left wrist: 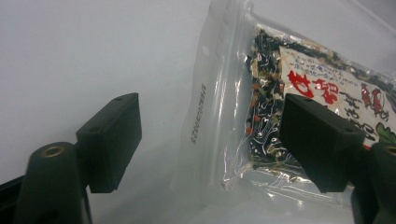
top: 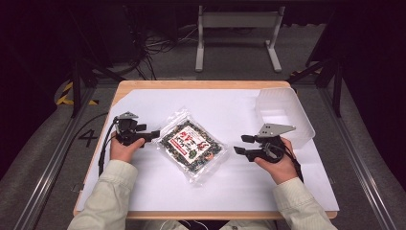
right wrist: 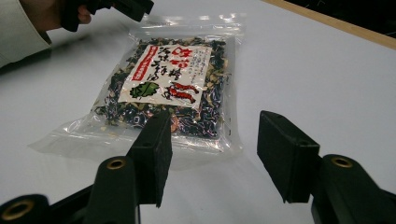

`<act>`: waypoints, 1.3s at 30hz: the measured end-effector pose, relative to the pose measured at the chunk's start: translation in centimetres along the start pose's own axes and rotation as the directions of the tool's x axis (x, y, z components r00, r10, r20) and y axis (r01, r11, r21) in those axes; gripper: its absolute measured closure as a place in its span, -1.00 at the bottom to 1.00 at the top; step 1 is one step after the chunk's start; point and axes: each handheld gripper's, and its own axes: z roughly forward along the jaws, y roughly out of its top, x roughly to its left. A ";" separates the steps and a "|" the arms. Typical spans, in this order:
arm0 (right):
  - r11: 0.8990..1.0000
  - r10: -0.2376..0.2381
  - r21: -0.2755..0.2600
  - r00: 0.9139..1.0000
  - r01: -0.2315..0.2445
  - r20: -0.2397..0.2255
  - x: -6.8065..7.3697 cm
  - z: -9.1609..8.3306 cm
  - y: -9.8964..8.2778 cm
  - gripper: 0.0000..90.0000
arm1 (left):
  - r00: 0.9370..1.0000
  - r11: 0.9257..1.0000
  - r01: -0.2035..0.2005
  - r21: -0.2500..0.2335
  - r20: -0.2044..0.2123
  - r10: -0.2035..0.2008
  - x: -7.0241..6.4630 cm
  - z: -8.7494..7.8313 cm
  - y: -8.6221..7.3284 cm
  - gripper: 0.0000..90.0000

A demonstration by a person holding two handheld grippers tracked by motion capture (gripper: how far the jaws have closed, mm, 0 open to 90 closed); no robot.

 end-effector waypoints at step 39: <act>1.000 -0.021 -0.009 1.000 0.021 0.006 0.1 0.1 0.0 -0.04 | 0.998 0.997 0.009 0.075 0.064 -0.014 -1.0 0.1 -0.3 0.99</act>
